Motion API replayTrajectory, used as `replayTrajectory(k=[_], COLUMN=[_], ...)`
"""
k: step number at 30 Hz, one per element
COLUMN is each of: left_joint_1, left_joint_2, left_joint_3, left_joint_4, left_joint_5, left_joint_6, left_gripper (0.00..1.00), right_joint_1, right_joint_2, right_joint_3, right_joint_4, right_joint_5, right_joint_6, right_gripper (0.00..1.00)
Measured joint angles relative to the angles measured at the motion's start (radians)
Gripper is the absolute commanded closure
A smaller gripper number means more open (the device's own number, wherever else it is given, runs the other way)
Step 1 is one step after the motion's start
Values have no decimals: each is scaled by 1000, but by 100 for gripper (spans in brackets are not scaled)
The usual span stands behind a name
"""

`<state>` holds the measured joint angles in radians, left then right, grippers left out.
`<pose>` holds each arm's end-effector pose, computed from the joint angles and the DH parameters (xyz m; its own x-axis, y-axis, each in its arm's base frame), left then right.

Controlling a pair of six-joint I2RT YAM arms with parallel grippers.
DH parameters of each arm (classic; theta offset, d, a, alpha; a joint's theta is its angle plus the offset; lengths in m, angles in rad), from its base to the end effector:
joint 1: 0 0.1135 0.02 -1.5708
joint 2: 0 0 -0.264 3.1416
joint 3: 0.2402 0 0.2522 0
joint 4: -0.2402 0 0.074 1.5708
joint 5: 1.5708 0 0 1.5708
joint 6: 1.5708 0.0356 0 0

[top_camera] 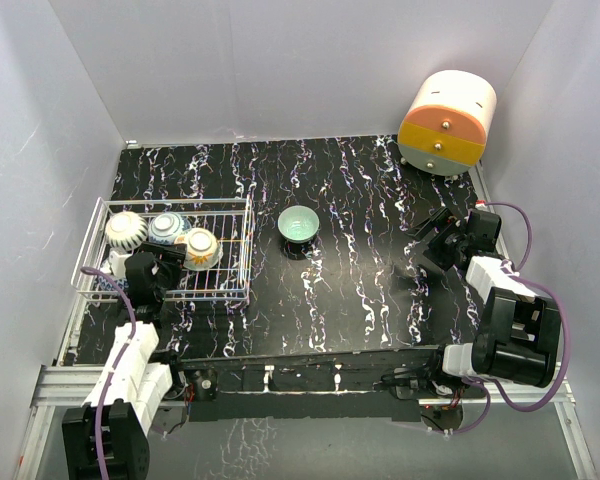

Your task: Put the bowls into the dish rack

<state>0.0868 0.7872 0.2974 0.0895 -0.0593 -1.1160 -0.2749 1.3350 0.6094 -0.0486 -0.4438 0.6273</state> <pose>0.1781 0.0176 0.1955 -0.0440 -0.9040 -0.4253 -0.4107 0.4044 -0.8172 0.2518 -0.0551 0.1783 -0.5743 0.7128 -0.4027 0.3542 0.6598 0.6627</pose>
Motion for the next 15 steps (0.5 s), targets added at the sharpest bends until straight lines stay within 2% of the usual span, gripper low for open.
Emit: replayTrajectory(k=[9, 15], left_joint_1=[-4, -4], left_joint_2=[51, 109], left_joint_3=[225, 326], left_joint_4=[-238, -344], left_joint_5=[9, 18], left_joint_6=[146, 266], left_gripper=[20, 20], right_joint_1=[1, 6], right_joint_2=[1, 14], right_joint_3=[-1, -3], right_joint_4=[2, 8], right_joint_5=[0, 0], right_joint_6=[2, 3], right_gripper=[13, 13])
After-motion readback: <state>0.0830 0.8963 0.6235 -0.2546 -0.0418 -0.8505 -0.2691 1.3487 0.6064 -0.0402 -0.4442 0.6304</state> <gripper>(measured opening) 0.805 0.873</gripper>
